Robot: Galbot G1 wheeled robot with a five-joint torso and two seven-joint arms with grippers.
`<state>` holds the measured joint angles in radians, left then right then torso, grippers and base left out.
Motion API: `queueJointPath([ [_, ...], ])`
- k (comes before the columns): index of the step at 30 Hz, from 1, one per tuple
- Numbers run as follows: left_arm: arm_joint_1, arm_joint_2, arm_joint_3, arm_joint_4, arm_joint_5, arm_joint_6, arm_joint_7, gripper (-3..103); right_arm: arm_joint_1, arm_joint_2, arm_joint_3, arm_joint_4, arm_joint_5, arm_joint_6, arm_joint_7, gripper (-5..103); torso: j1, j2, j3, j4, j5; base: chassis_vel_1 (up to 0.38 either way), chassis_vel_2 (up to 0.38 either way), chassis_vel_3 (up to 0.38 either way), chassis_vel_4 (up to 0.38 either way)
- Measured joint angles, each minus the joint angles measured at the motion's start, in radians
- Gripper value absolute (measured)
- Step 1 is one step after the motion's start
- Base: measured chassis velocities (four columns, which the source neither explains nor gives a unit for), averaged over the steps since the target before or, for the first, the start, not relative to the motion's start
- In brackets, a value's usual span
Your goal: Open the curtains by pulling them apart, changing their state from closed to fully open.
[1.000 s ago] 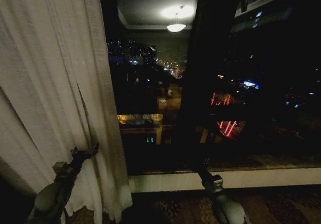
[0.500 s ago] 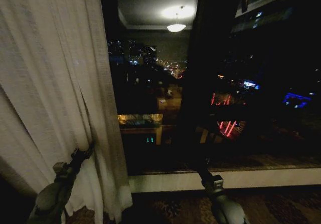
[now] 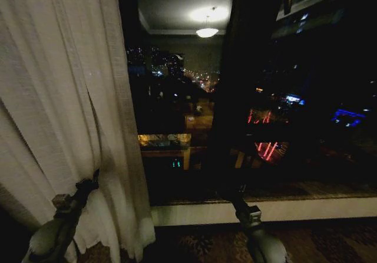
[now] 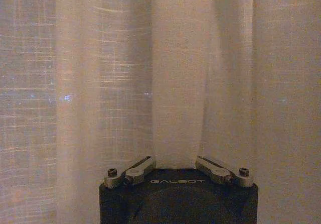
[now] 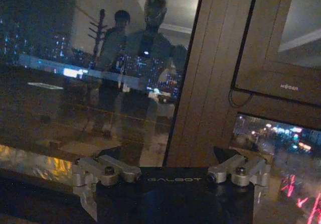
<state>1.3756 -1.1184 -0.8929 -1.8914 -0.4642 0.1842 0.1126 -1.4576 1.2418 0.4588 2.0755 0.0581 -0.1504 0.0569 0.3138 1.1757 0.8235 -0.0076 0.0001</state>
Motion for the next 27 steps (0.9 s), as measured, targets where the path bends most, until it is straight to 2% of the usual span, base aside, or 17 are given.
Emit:
queueJointPath([
  [6, 0.020, -0.001, -0.019, -0.013, -0.005, -0.001, 0.012, 0, -0.011, 0.008, -0.001, -0.001, -0.035, -0.004, -0.003, 100, 0.000, 0.000, 0.000, 0.0000, 0.0001, 0.000, 0.000, 0.000, 0.000],
  [17, 0.051, -0.003, -0.048, -0.021, -0.010, -0.016, 0.027, 0, -0.019, 0.012, -0.004, 0.010, -0.036, -0.005, -0.003, 100, 0.000, 0.000, 0.000, -0.0002, 0.0001, 0.013, 0.015, -0.019, -0.015],
  [27, 0.074, -0.006, -0.067, -0.035, -0.013, -0.021, 0.031, 0, -0.027, 0.019, -0.005, 0.021, -0.036, -0.003, -0.002, 100, 0.000, 0.000, 0.000, 0.0000, 0.0001, 0.141, 0.166, -0.146, -0.166],
])
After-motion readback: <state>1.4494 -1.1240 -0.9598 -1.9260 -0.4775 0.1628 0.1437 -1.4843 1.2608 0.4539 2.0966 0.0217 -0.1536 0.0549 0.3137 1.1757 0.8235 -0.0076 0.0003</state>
